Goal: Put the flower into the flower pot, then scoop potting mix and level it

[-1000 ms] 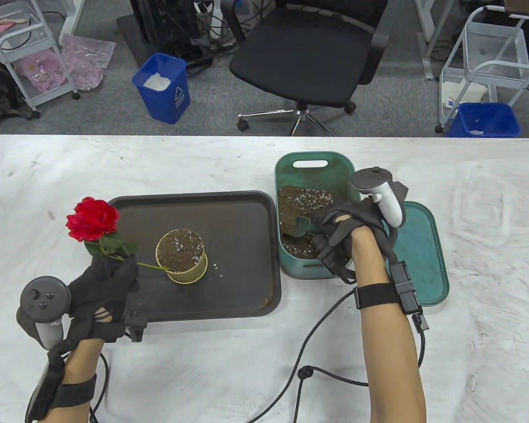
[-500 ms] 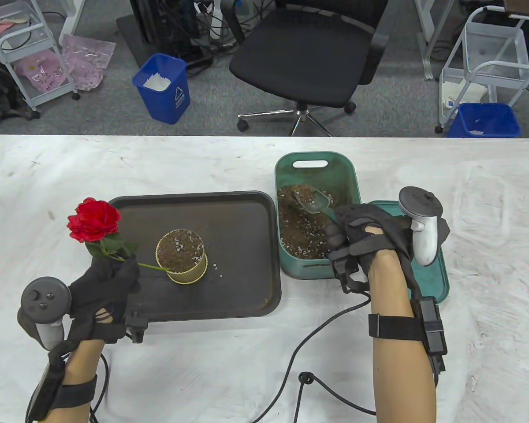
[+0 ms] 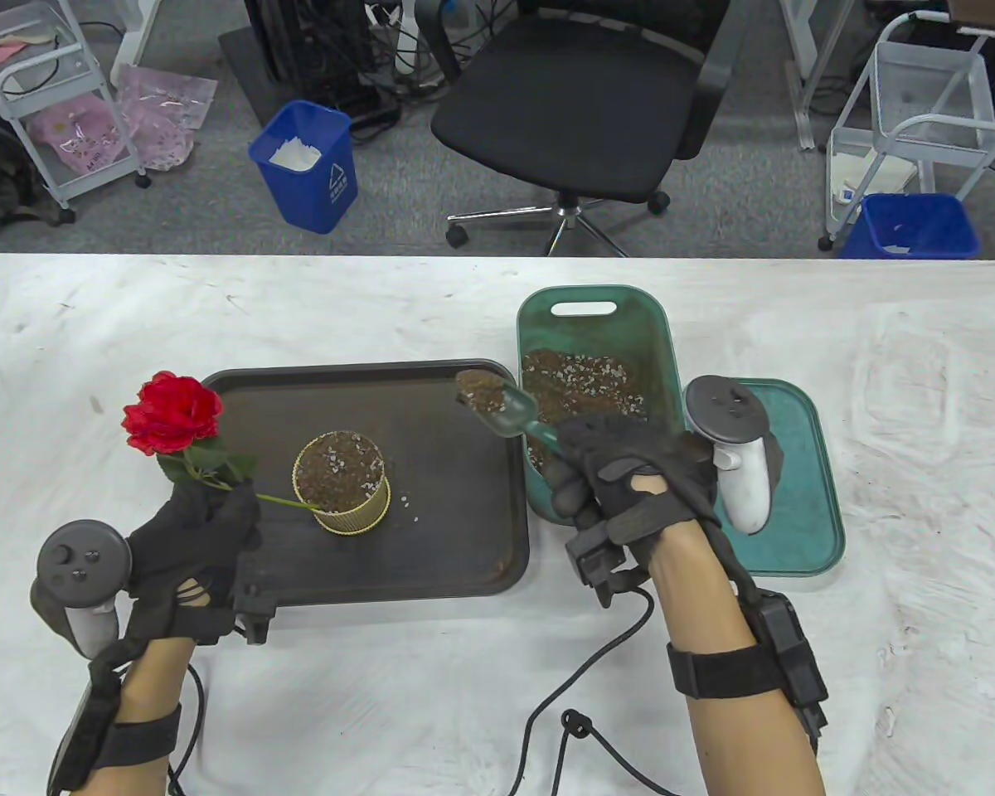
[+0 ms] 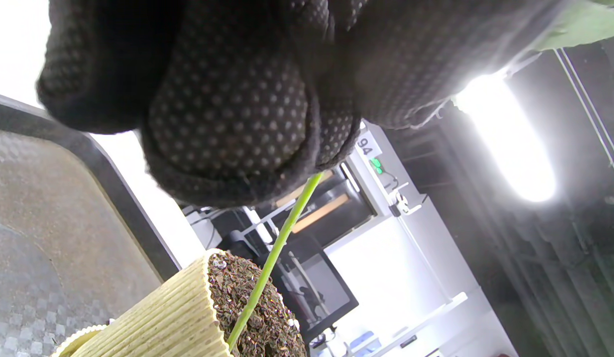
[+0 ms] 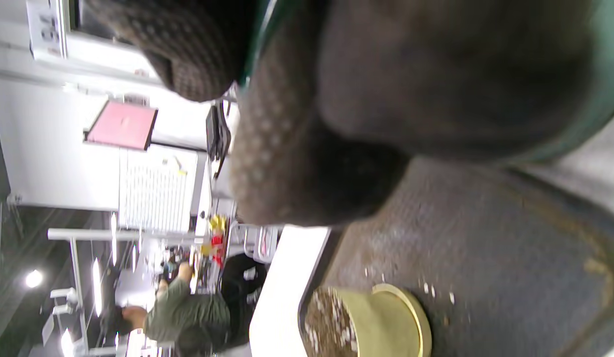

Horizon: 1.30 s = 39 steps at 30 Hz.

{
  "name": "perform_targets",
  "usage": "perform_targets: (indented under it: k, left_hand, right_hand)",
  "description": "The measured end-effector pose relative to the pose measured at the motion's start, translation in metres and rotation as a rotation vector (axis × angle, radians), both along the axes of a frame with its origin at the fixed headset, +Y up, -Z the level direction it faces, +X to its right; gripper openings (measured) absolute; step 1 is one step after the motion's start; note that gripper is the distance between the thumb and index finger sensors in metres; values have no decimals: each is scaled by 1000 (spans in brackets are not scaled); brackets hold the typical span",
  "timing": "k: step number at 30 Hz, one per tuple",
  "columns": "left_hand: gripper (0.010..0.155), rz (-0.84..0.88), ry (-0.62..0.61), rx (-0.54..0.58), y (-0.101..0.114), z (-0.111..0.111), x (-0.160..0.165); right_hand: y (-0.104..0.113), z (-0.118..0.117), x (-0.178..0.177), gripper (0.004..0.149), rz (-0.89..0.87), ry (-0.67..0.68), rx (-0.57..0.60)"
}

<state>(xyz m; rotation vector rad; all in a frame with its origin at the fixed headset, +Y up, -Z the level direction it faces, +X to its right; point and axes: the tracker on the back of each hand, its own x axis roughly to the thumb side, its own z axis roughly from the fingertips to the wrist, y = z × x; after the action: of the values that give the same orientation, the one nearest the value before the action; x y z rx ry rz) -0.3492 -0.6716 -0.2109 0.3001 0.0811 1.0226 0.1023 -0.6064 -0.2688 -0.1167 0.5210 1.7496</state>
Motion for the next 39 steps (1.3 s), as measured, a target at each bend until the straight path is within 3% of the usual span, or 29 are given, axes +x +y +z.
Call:
perform_targets:
  k: [12,26,39]
  left_hand:
    - [45,-3,-2,2,0,0,0]
    - [45,-1,-2,-1,0,-1,0]
    - [45,-4,-2,-1,1,-1,-1]
  right_hand:
    - [-32,-7,-99,53,149,201,29]
    - [-8,-1,-141,51,541,226,356]
    - [13,26,-172,51,889,261,666]
